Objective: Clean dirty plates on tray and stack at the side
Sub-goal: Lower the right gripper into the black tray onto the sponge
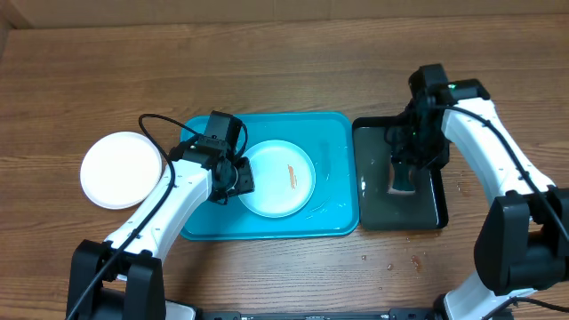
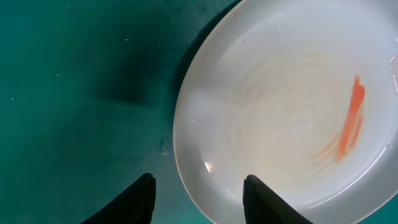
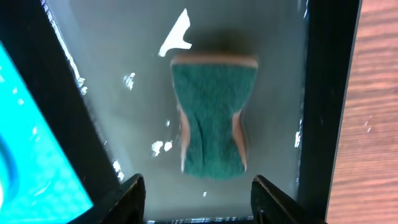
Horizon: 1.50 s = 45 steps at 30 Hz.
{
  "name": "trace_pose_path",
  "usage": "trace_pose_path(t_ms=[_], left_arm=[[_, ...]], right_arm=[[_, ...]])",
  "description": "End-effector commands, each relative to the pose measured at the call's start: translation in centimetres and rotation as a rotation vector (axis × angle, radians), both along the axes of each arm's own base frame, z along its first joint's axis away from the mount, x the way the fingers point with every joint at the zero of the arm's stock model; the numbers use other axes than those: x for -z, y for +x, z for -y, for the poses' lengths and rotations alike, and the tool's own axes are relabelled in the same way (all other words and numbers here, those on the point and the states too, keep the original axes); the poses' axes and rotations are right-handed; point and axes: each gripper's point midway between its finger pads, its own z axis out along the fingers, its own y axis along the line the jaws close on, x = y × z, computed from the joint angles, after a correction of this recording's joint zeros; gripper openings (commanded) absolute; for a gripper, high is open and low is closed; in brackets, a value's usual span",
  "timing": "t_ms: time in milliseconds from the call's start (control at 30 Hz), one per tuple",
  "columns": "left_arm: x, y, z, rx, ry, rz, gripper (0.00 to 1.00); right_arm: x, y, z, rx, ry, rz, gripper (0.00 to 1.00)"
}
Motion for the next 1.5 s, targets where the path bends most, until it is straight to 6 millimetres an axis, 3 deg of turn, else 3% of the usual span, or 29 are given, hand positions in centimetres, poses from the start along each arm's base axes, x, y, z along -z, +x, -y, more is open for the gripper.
trace_pose_path(t_ms=[0, 267, 433, 1033, 1133, 1200, 1233, 1400, 1467], left_arm=[[0.4, -0.4, -0.2, -0.007, 0.017, -0.018, 0.47], [0.4, -0.4, -0.2, -0.001, 0.018, -0.018, 0.48], [0.4, -0.3, -0.1, 0.005, 0.017, -0.012, 0.49], [0.3, 0.1, 0.0, 0.005, 0.012, 0.006, 0.49], [0.3, 0.2, 0.0, 0.005, 0.012, 0.006, 0.49], [0.3, 0.2, 0.0, 0.004, 0.011, 0.008, 0.49], [0.3, 0.2, 0.1, 0.005, 0.011, 0.01, 0.49], [0.3, 0.4, 0.1, 0.005, 0.009, 0.017, 0.5], [0.3, 0.5, 0.1, 0.004, 0.008, 0.019, 0.49]], right_arm=[[0.9, -0.3, 1.2, 0.02, -0.064, 0.008, 0.56], [3.3, 0.7, 0.5, -0.011, -0.025, 0.076, 0.57], [3.8, 1.2, 0.3, -0.027, -0.011, 0.104, 0.57], [6.2, 0.2, 0.6, -0.025, -0.022, 0.103, 0.61], [6.8, -0.1, 0.6, -0.025, -0.021, 0.102, 0.51], [6.8, 0.0, 0.5, -0.025, -0.013, 0.106, 0.28], [6.8, 0.1, 0.5, -0.026, -0.013, 0.109, 0.25], [6.8, 0.0, 0.5, -0.026, -0.014, 0.104, 0.32], [6.8, 0.1, 0.5, -0.026, -0.014, 0.108, 0.28]])
